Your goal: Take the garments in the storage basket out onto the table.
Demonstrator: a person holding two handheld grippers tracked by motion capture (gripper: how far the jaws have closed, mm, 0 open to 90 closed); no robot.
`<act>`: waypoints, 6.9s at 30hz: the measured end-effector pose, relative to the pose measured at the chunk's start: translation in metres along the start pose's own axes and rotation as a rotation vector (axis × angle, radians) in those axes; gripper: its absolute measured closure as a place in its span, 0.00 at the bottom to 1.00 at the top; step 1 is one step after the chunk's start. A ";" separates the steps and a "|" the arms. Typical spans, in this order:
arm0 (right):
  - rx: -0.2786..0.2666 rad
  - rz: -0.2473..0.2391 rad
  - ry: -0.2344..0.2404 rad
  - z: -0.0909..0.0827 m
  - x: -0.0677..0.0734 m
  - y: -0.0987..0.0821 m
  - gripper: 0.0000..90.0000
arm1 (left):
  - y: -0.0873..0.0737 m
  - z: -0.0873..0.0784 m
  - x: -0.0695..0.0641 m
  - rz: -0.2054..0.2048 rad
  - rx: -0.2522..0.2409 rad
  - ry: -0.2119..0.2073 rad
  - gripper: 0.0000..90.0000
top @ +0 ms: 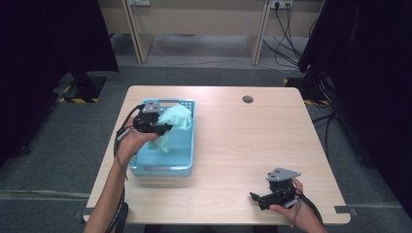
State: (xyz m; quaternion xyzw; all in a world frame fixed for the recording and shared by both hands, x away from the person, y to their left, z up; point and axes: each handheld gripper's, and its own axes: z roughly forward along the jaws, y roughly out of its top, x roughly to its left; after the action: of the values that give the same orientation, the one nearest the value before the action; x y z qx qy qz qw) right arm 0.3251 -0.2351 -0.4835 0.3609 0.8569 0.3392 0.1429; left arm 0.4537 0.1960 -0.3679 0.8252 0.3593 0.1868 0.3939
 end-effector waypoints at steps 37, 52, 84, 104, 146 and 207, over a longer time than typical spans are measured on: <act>-0.002 0.000 0.000 0.000 0.000 0.000 0.00 | 0.060 -0.005 -0.039 0.104 -0.023 -0.116 0.79; -0.001 -0.001 0.000 0.000 0.000 0.000 0.00 | 0.085 0.013 -0.061 0.143 -0.006 -0.167 0.79; 0.000 -0.001 0.000 0.000 0.000 0.000 0.00 | 0.099 0.095 -0.100 0.154 0.083 -0.233 0.78; 0.000 -0.001 -0.001 0.000 0.000 0.000 0.00 | 0.098 0.138 -0.123 0.168 0.127 -0.243 0.77; -0.002 -0.001 0.001 0.000 0.000 0.000 0.00 | 0.077 0.177 -0.136 0.082 0.226 -0.140 0.06; -0.001 -0.001 0.001 0.000 0.000 0.000 0.00 | 0.052 0.074 -0.068 -0.050 -0.061 -0.132 0.06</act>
State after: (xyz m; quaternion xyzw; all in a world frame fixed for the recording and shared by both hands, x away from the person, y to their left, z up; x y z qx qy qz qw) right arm 0.3251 -0.2351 -0.4835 0.3601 0.8570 0.3397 0.1430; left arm 0.4746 0.0849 -0.3745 0.8140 0.3472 0.1329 0.4463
